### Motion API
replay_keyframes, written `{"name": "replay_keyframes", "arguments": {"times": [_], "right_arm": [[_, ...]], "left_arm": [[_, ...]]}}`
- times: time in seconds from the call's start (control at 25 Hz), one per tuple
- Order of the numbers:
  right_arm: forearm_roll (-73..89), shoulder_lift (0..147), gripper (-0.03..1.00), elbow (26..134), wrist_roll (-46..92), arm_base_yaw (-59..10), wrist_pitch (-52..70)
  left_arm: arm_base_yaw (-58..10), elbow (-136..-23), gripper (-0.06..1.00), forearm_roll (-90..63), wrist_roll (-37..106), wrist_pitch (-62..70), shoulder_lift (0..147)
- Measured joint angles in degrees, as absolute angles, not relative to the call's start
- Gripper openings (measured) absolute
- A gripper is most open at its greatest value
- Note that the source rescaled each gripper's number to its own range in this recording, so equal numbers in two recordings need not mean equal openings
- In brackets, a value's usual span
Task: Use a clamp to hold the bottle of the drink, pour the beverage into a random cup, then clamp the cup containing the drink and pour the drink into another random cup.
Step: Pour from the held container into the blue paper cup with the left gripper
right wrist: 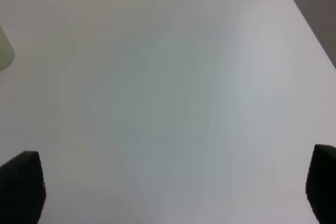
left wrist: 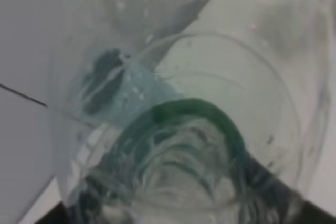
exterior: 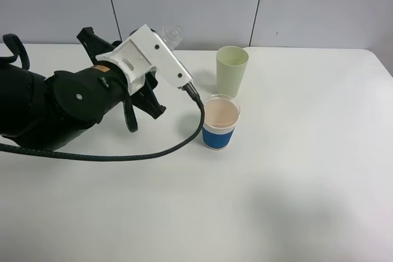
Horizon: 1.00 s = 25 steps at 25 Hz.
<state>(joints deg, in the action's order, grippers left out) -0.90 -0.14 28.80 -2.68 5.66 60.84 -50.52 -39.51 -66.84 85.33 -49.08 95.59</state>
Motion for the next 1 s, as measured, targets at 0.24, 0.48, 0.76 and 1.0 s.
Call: {"name": "replay_keyframes", "arguments": {"times": [0.24,0.48,0.76,1.0], "right_arm": [[-0.9,-0.1,1.0,28.8,-2.7,5.7,60.8],[-0.9,-0.1,1.0,28.8,-2.7,5.7,60.8],[-0.9,-0.1,1.0,28.8,-2.7,5.7,60.8],[-0.9,-0.1,1.0,28.8,-2.7,5.7,60.8]], "left_arm": [[-53.3,-43.5,0.04,-74.8,99.4,-51.2,97.2],[-53.8,-44.9,0.04,-79.3,108.8,-51.5,101.7],[-53.8,-45.0,0.04,-81.1,113.9,-51.7,104.7],[-54.4,-48.2,0.04,-83.4,123.5,-53.1,105.5]]}}
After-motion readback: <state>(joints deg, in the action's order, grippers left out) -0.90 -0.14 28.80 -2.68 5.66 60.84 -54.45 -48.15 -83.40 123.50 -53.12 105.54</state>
